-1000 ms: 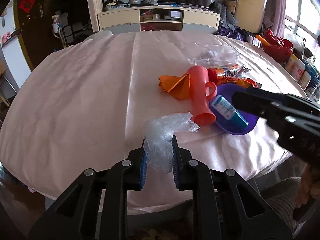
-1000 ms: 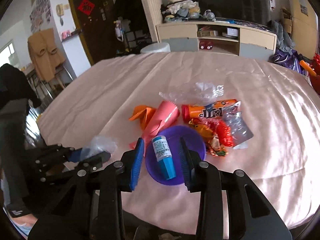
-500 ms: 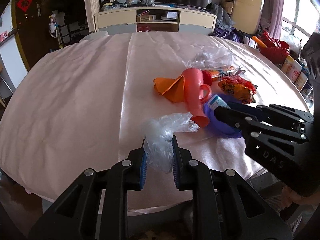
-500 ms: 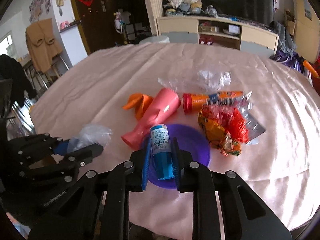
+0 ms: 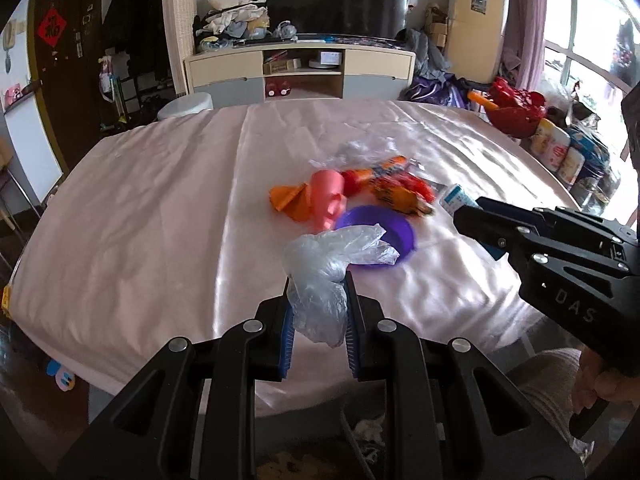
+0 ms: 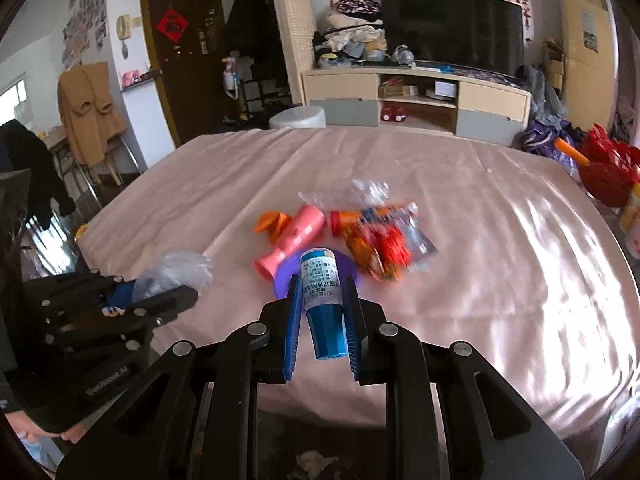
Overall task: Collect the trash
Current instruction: 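Drop the plastic bag and the bottle into the black bin with both grippers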
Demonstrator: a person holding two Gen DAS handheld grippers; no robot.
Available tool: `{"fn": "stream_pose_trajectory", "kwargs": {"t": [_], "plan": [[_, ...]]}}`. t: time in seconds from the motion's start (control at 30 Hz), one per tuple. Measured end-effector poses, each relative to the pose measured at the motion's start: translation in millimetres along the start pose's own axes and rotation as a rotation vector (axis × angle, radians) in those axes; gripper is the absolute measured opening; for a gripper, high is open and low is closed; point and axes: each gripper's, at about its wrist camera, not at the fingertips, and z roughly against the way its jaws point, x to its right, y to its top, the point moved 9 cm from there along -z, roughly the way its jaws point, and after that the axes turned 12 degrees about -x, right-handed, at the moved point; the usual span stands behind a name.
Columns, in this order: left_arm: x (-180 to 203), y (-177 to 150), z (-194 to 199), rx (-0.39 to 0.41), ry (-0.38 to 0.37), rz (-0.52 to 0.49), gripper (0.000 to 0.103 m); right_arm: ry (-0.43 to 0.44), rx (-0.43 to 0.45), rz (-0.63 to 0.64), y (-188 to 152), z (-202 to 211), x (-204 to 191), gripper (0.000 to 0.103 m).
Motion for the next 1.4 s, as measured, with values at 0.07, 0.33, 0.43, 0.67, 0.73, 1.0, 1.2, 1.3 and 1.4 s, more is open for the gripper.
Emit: {"fn": "stream_pose_trajectory", "kwargs": {"t": [0.07,0.33,0.43,0.67,0.73,1.0,1.2,1.3,1.4], "plan": [[10,-10,2,-0.006,-0.012,-0.009,0.020,-0.002,-0.015,-0.008,-15,4,5,0.021],[55,-61,-10,-0.072,-0.055,-0.063,0.020,0.008,-0.099,-0.056,-78,3,25,0.021],[63,-78,-18,-0.101,-0.067,-0.067,0.020,0.014,-0.127,-0.083,-101,-1,32,0.021],[82,-122,-45,-0.188,-0.097,-0.065,0.020,0.022,-0.198,-0.151,-150,-19,47,0.021],[86,-136,-56,-0.221,-0.106,-0.061,0.020,0.027,-0.221,-0.160,-161,-25,49,0.021],[90,-165,-81,-0.302,-0.116,-0.057,0.021,0.047,-0.301,-0.179,-185,-44,48,0.023],[83,-165,-82,-0.303,-0.094,-0.048,0.063,0.036,-0.325,-0.194,-185,-50,49,0.033],[74,-160,-77,-0.288,-0.073,-0.033,0.074,0.007,-0.304,-0.209,-180,-45,58,0.068],[64,-155,-70,-0.264,-0.040,-0.026,0.086,-0.027,-0.268,-0.228,-174,-36,71,0.084]]}}
